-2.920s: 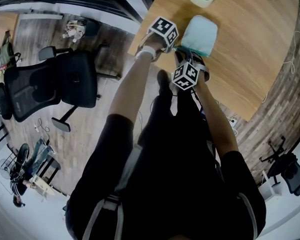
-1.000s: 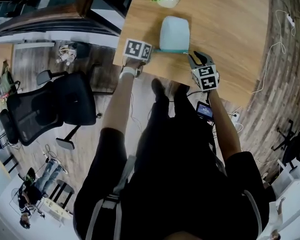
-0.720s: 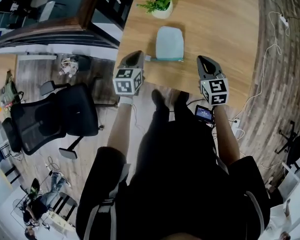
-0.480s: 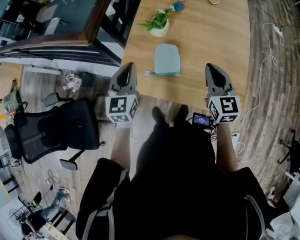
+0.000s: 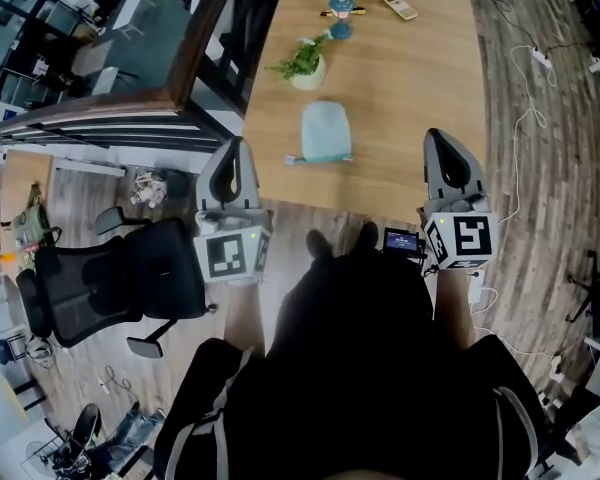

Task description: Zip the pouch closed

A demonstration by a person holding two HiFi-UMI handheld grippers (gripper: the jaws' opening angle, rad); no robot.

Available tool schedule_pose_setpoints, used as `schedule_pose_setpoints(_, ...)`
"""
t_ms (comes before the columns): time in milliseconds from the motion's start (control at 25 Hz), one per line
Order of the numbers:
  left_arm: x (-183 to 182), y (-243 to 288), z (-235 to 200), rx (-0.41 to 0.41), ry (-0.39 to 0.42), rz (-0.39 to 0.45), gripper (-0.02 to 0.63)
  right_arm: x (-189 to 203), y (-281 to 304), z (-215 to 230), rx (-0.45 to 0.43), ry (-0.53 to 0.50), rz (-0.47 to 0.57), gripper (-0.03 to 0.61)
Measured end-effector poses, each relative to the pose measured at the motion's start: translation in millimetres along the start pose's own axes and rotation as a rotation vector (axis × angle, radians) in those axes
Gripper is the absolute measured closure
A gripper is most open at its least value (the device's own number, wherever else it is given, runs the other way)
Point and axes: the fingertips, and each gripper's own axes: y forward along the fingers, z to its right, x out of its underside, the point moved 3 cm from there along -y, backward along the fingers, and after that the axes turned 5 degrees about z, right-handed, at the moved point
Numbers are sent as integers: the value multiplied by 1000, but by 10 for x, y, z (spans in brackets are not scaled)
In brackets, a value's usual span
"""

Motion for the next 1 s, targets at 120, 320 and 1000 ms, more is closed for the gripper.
schedule_pose_setpoints(120,-108,-19,71,11,-21,22,614,-71,-57,-19,0,-7,27,566)
schedule_pose_setpoints(320,-167,-37,98,20,-7,43,614,-182,-131,-17,0,-10,58,566)
schedule_pose_setpoints(1000,-306,5,140,54,-27,77,615,-313,-191,54,17,-21,76,566)
